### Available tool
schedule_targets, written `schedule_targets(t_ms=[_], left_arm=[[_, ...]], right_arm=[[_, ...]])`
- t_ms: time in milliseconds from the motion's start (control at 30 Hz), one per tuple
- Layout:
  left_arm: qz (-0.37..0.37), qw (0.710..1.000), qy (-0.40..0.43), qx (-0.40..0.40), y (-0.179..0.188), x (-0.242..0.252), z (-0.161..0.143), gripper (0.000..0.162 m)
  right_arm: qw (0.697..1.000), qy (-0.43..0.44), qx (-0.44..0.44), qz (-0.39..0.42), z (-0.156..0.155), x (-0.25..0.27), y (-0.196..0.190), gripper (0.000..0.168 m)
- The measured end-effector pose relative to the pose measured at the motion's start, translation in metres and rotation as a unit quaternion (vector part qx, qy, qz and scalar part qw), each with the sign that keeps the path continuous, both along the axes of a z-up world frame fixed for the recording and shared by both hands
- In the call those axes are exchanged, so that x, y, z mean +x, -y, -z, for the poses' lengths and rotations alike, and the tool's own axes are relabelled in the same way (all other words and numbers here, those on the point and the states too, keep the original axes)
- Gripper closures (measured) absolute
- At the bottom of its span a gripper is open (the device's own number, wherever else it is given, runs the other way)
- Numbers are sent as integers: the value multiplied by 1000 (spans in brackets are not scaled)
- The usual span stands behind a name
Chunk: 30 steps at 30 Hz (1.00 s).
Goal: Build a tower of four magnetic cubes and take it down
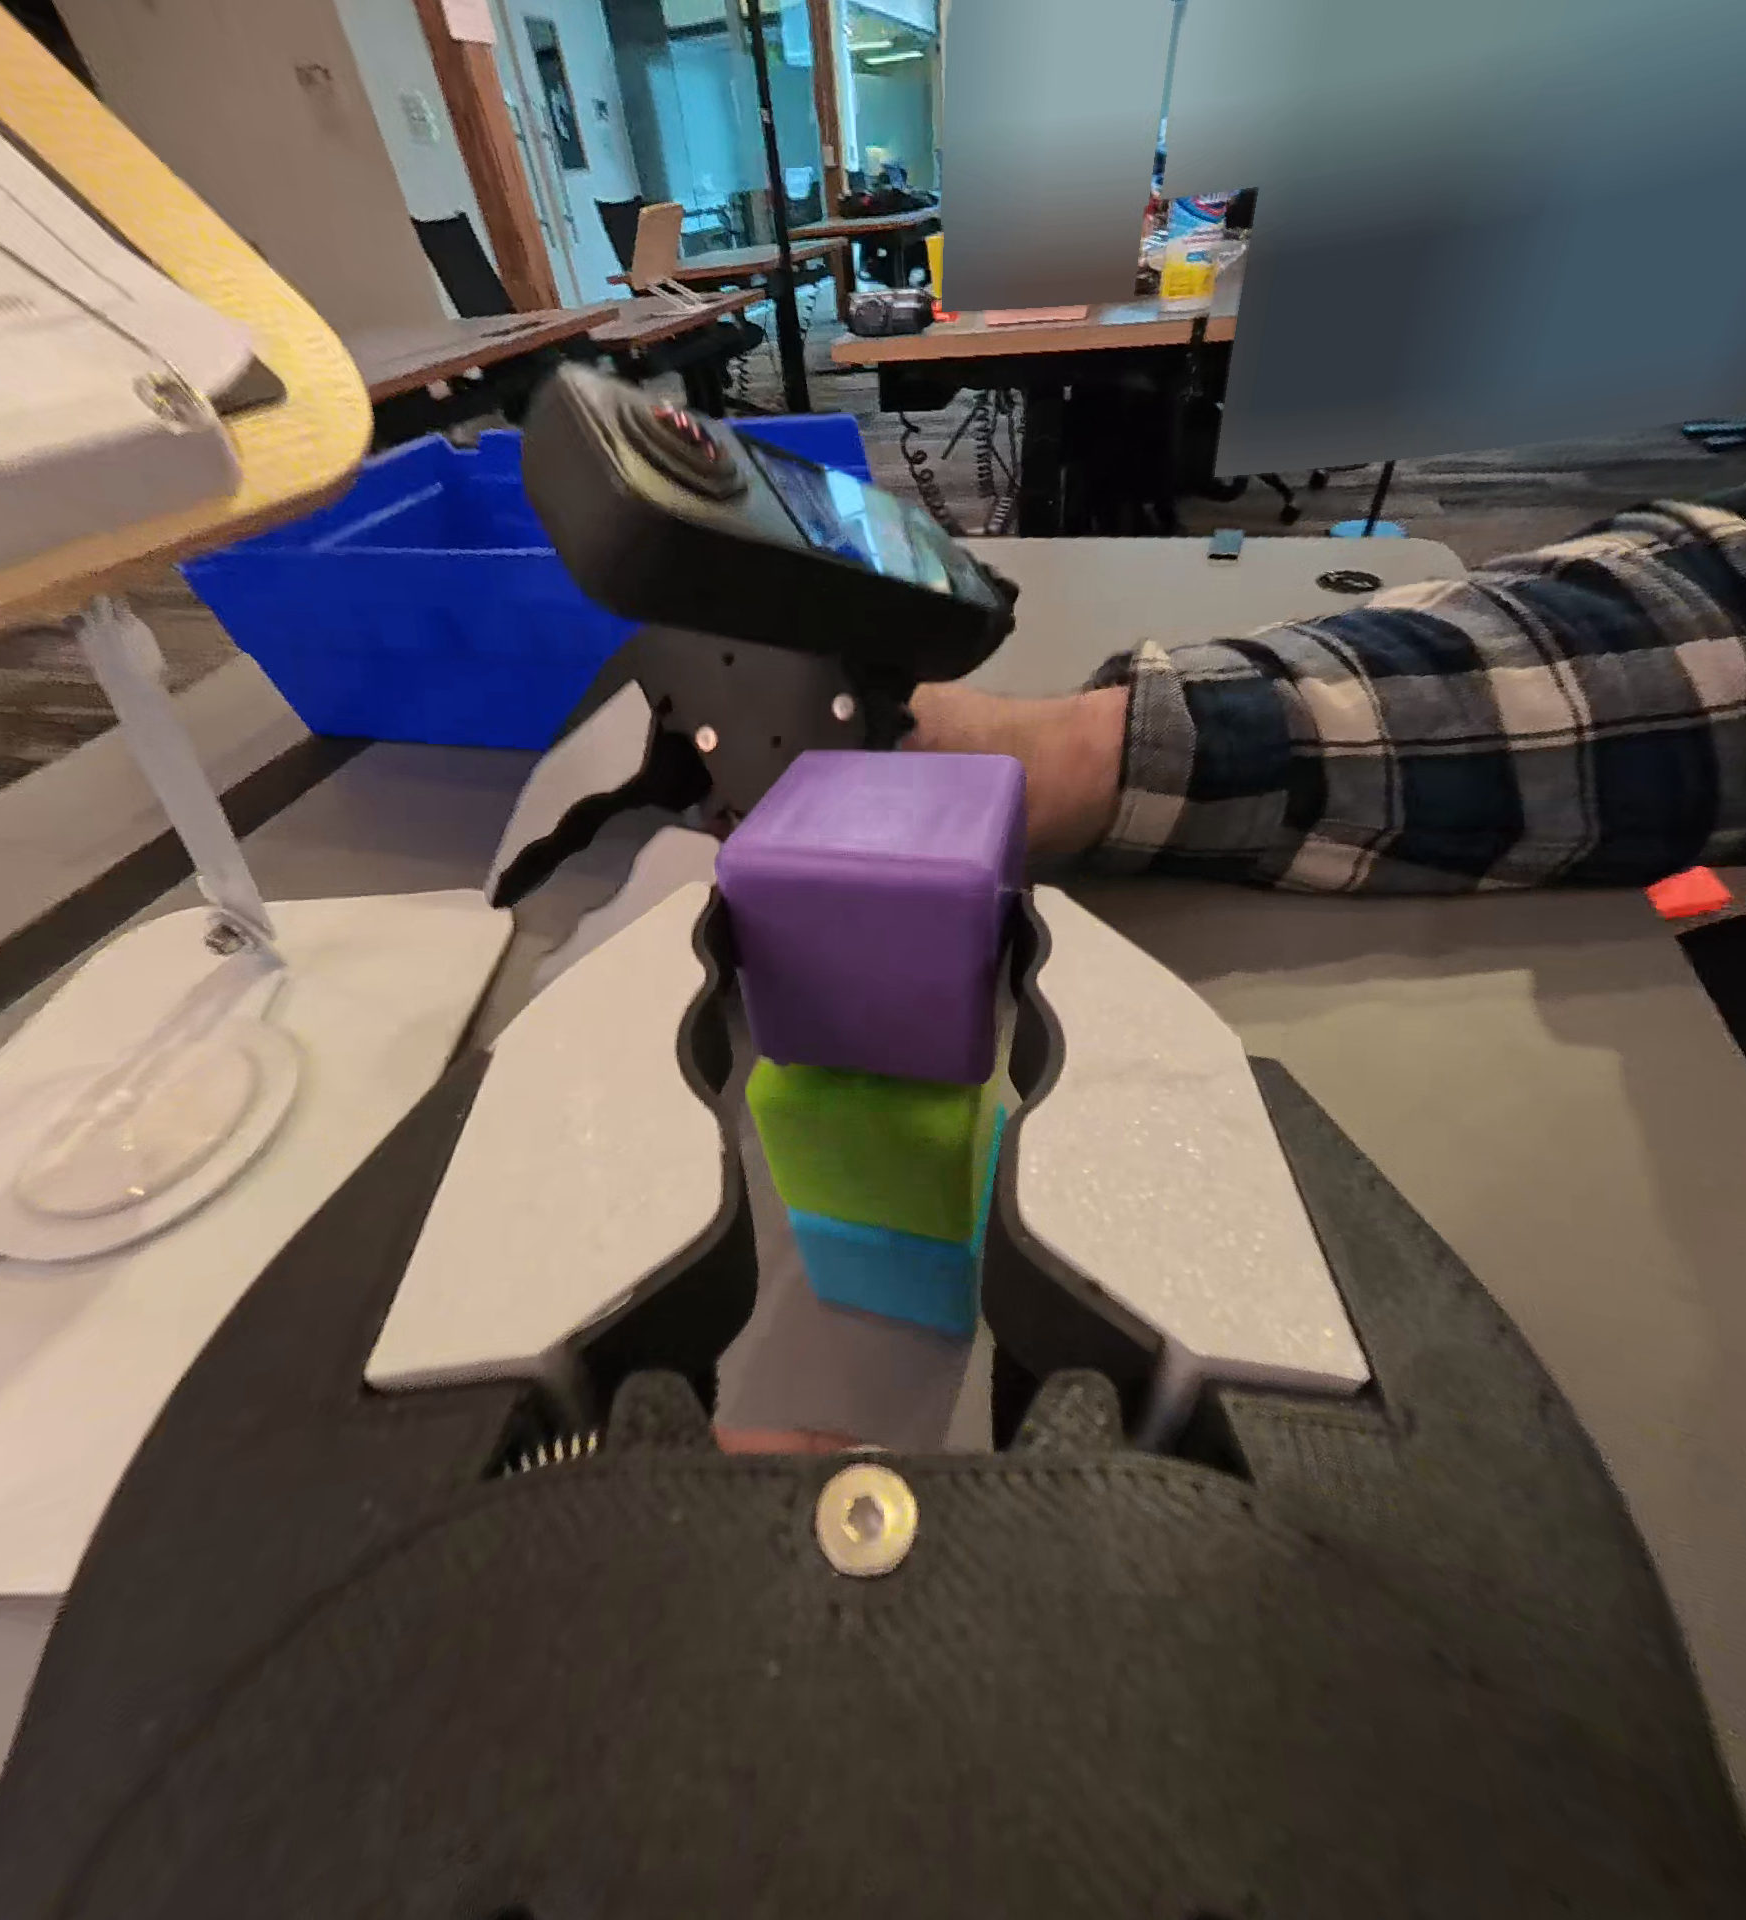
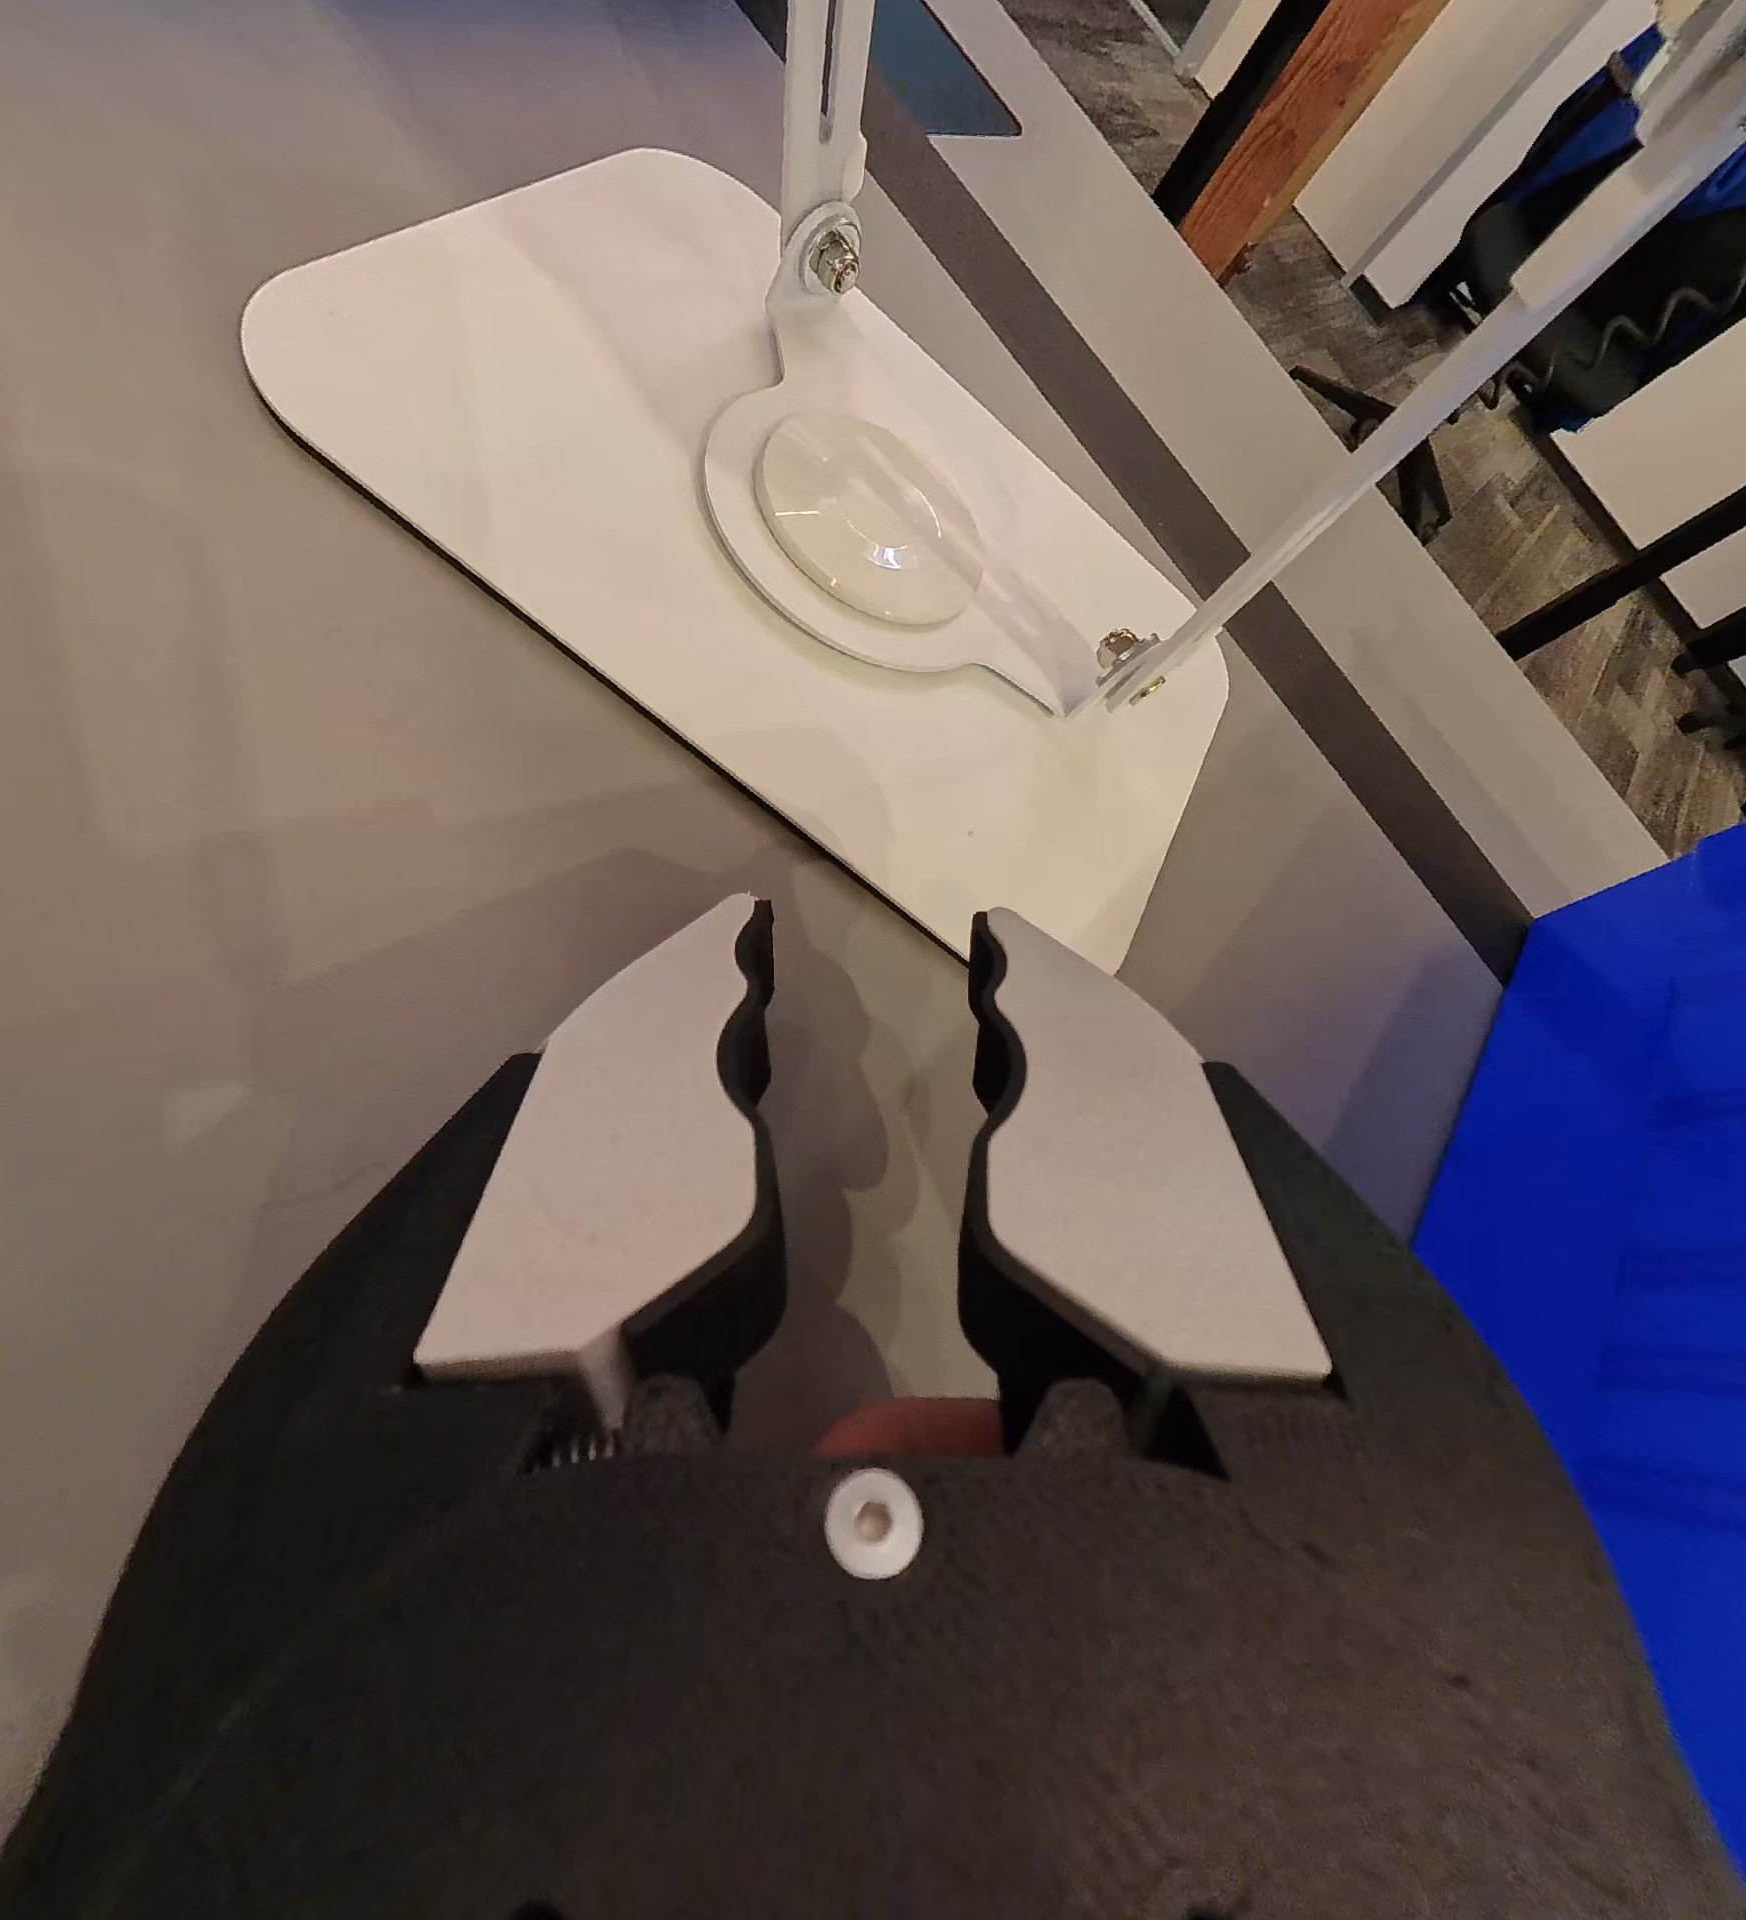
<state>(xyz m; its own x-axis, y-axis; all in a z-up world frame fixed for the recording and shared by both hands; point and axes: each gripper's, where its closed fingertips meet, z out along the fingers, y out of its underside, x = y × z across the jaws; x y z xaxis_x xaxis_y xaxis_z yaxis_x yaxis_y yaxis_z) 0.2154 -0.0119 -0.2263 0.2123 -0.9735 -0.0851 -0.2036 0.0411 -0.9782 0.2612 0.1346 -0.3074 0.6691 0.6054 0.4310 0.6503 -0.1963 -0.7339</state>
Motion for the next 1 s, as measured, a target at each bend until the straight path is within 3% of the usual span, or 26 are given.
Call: schedule_targets(t_ms=[267, 400, 600, 833, 1000], left_arm=[[16, 999, 34, -17, 4, -4, 1, 111], [19, 999, 22, -19, 4, -4, -2, 93], [-9, 999, 26, 23, 1, -42, -26, 85], [-174, 977, -16, 124, -77, -164, -85, 99], [-197, 975, -73, 76, -159, -229, -84, 98]], right_arm=[[1000, 0, -1, 0, 0, 0, 0, 132], [1000, 1, 0, -1, 0, 0, 0, 132], [1000, -1, -1, -1, 0, 0, 0, 132], [1000, 5, -1, -2, 1, -1, 0, 132], [1000, 4, -2, -2, 1, -1, 0, 132]])
